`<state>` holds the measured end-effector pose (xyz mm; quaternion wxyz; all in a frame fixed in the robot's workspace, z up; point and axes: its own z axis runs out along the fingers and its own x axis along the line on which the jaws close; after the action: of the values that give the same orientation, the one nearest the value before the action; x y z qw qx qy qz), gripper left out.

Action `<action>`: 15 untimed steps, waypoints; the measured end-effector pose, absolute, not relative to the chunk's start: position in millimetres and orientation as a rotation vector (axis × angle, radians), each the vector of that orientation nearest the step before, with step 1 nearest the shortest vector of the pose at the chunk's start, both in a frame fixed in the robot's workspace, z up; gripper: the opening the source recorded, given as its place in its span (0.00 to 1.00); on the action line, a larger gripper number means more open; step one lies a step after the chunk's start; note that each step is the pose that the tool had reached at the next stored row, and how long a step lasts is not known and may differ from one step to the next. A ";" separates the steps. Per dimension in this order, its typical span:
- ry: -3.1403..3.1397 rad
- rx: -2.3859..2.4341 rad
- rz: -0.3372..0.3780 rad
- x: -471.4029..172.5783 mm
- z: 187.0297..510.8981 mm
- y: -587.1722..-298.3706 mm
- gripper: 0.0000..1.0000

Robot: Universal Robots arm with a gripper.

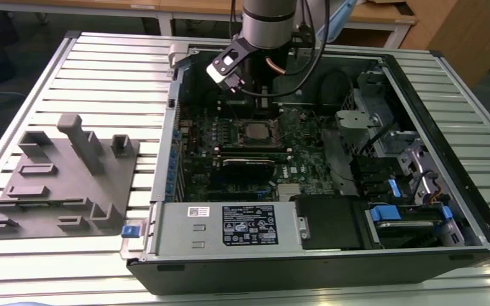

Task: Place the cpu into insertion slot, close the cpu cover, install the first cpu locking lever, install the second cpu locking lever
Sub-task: 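Close the cpu cover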

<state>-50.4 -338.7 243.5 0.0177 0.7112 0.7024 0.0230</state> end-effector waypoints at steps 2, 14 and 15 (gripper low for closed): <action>2.182 2.209 0.071 -50.4 248.3 -338.7 0.11; 2.182 2.209 0.071 -49.4 254.4 -338.8 0.11; 2.182 2.209 0.071 -49.2 254.4 -338.8 0.11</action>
<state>-49.2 -338.8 254.4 0.0177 0.7112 0.7024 0.0229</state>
